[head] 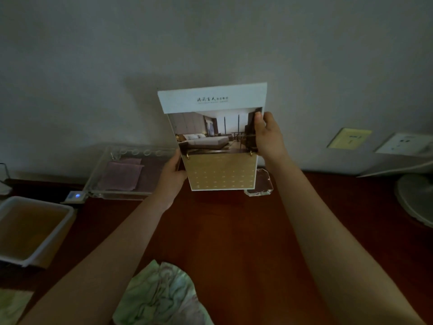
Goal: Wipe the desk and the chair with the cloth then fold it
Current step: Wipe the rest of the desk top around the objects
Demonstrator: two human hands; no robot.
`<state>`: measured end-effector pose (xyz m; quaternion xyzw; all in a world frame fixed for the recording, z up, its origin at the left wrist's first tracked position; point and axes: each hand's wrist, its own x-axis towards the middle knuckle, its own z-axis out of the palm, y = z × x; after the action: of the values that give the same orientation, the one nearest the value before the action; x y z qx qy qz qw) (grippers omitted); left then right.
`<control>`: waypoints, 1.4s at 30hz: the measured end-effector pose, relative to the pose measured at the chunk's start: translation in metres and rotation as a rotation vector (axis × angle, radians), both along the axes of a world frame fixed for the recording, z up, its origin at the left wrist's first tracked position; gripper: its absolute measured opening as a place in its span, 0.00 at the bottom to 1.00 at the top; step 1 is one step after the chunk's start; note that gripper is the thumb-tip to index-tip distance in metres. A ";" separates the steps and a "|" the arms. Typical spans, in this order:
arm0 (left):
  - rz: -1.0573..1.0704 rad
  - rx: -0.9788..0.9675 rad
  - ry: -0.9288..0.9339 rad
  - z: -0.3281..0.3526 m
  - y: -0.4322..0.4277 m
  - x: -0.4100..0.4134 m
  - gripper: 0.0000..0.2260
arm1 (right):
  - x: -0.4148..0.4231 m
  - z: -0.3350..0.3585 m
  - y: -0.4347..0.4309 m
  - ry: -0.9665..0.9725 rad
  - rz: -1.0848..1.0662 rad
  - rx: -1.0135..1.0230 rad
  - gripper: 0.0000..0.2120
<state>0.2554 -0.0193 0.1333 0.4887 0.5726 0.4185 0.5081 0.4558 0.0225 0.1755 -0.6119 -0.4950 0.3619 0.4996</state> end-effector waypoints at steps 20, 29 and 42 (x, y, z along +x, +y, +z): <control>0.278 -0.264 -0.414 -0.033 -0.027 -0.069 0.08 | 0.011 -0.022 -0.052 0.994 -0.069 -0.500 0.24; 0.343 -0.182 -0.318 -0.026 -0.023 -0.191 0.06 | -0.074 -0.076 -0.065 0.524 0.270 -0.769 0.24; 0.193 -0.274 -0.104 -0.022 0.093 -0.315 0.22 | -0.233 -0.109 -0.049 0.951 -0.170 -0.772 0.04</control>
<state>-0.0592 0.0740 0.1113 0.3355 0.6415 0.4080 0.5563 0.2223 -0.0270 0.0669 -0.5576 -0.0010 0.7069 0.4351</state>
